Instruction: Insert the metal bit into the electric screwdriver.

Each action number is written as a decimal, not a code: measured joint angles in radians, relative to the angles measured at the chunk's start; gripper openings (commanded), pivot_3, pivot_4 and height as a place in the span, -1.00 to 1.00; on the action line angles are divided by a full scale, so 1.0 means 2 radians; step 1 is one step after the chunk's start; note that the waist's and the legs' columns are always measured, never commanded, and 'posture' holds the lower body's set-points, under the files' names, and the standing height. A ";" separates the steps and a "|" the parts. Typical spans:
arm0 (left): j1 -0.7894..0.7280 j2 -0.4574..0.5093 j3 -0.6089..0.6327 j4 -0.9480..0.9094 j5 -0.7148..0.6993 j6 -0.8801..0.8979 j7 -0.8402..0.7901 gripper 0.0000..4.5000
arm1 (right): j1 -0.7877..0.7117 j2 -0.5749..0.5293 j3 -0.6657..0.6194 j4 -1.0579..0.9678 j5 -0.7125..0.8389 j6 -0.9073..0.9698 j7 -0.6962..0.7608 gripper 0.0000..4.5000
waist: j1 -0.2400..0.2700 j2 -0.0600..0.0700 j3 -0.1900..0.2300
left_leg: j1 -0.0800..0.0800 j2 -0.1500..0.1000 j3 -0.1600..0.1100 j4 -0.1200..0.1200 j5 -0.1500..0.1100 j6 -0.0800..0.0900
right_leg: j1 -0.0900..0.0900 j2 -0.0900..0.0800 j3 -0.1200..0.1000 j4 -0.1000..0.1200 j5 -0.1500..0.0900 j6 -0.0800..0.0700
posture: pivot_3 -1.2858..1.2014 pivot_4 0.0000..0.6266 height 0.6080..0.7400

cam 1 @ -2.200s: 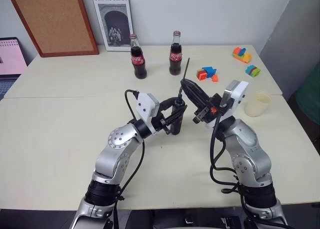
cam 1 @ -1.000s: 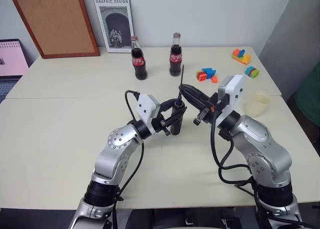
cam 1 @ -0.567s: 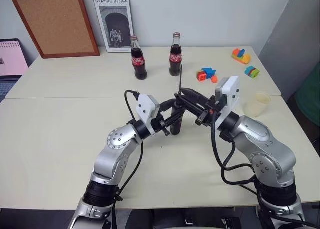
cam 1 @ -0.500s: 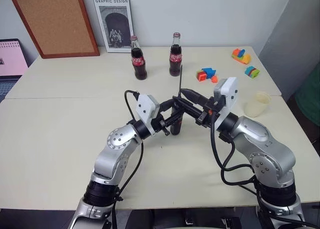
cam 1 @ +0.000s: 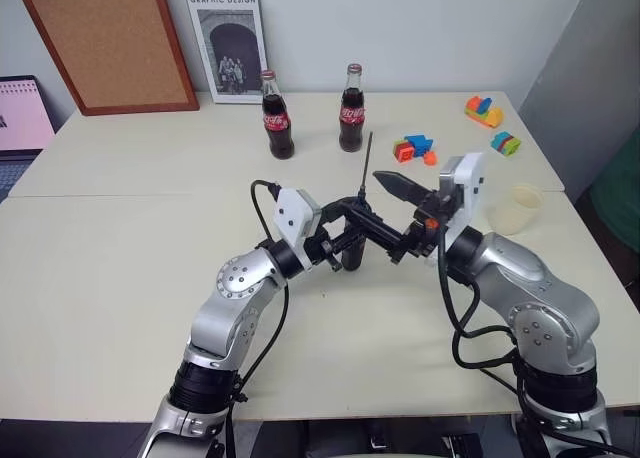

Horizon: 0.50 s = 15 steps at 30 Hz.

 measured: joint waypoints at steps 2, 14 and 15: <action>0.000 0.000 0.000 0.000 0.000 0.000 0.000 -0.28 | 0.004 -0.009 -0.012 0.000 0.003 0.001 -0.001 1.00 | 0.000 0.000 0.000 | 0.000 0.000 0.000 0.000 0.000 0.000 | 0.000 0.000 0.000 0.000 0.000 0.000 | 0.03 -0.52 1.00; -0.051 0.044 0.019 0.020 0.025 0.021 0.013 -0.28 | 0.034 -0.097 -0.062 -0.014 0.006 -0.005 0.031 1.00 | 0.000 0.000 0.001 | -0.007 0.000 0.000 0.000 0.000 0.000 | -0.006 0.002 -0.001 0.001 0.000 0.000 | 0.03 -0.52 1.00; -0.065 0.057 0.018 0.029 0.028 0.021 0.010 -0.28 | 0.040 -0.105 -0.063 -0.015 0.006 -0.005 0.037 1.00 | 0.001 0.000 0.001 | -0.007 -0.001 0.000 0.000 0.000 0.000 | -0.007 0.002 -0.002 0.001 0.000 0.000 | 0.03 -0.52 1.00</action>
